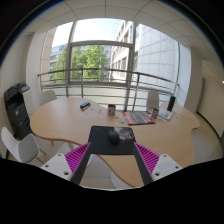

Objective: Arrange mouse

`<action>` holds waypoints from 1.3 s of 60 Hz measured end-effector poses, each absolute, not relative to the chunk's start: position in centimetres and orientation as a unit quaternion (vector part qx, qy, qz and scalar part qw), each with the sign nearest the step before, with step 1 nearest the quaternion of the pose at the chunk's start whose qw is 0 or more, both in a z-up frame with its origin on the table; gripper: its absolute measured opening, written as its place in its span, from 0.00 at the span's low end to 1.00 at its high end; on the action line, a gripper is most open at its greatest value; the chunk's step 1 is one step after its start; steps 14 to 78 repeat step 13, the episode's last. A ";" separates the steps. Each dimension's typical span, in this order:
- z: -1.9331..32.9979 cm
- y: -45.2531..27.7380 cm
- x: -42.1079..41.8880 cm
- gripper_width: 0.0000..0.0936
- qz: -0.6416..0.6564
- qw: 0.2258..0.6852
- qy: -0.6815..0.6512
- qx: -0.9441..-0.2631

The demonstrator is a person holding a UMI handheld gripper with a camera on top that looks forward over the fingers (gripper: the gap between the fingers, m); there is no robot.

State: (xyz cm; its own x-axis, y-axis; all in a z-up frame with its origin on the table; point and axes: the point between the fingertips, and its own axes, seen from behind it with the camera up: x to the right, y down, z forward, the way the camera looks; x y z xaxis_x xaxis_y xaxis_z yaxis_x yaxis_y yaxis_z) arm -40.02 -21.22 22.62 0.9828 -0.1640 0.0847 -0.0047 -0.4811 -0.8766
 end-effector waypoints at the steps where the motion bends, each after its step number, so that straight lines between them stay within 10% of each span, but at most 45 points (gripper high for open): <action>1: 22.6 -21.6 -40.1 0.90 -0.078 0.506 0.051 -0.858; 78: 21.8 -23.9 -39.8 0.90 -0.080 0.499 0.053 -0.861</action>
